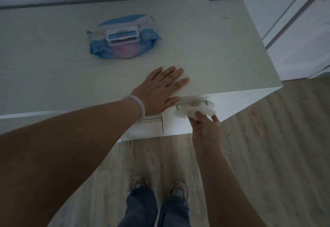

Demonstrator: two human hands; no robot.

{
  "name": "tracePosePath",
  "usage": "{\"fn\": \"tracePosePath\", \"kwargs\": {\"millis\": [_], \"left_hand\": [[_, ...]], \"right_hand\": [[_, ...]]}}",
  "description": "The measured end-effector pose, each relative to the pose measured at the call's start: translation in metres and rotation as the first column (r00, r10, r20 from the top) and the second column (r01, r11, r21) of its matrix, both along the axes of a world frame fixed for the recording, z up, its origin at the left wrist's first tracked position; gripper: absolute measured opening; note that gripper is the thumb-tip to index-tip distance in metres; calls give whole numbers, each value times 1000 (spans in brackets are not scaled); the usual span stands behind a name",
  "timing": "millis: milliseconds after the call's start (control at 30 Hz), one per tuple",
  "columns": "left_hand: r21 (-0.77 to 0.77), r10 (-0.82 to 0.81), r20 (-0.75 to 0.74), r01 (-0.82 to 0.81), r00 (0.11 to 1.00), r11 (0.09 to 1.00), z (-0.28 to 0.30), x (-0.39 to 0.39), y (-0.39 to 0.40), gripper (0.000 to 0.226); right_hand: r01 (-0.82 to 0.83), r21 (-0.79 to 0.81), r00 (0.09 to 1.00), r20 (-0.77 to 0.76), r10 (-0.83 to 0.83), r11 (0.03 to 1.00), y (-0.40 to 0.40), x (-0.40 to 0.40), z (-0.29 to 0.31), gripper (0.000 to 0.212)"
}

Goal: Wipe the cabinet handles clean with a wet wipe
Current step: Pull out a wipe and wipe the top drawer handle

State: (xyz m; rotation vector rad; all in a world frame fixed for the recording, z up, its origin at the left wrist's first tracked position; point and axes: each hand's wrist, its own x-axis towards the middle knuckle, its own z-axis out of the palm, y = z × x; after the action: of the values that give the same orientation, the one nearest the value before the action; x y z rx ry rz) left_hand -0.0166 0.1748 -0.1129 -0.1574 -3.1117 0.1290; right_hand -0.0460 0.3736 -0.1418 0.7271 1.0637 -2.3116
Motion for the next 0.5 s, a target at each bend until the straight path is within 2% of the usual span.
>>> {"fn": "tracePosePath", "kwargs": {"millis": [67, 233, 267, 367, 500], "left_hand": [[-3, 1, 2, -1, 1000, 1000, 0, 0, 0, 63], [-3, 0, 3, 0, 1000, 1000, 0, 0, 0, 63], [-2, 0, 5, 0, 1000, 1000, 0, 0, 0, 63], [3, -2, 4, 2, 1000, 1000, 0, 0, 0, 63], [9, -1, 5, 1, 1000, 1000, 0, 0, 0, 63]], "right_hand": [[-14, 64, 999, -28, 15, 998, 1, -10, 3, 51], [31, 410, 994, -111, 16, 911, -4, -28, 6, 5], [43, 459, 991, -130, 20, 887, -6, -29, 5, 9], [40, 464, 985, -169, 44, 885, -6, -30, 1, 17], [59, 328, 997, -72, -38, 943, -3, -31, 1, 8]]}}
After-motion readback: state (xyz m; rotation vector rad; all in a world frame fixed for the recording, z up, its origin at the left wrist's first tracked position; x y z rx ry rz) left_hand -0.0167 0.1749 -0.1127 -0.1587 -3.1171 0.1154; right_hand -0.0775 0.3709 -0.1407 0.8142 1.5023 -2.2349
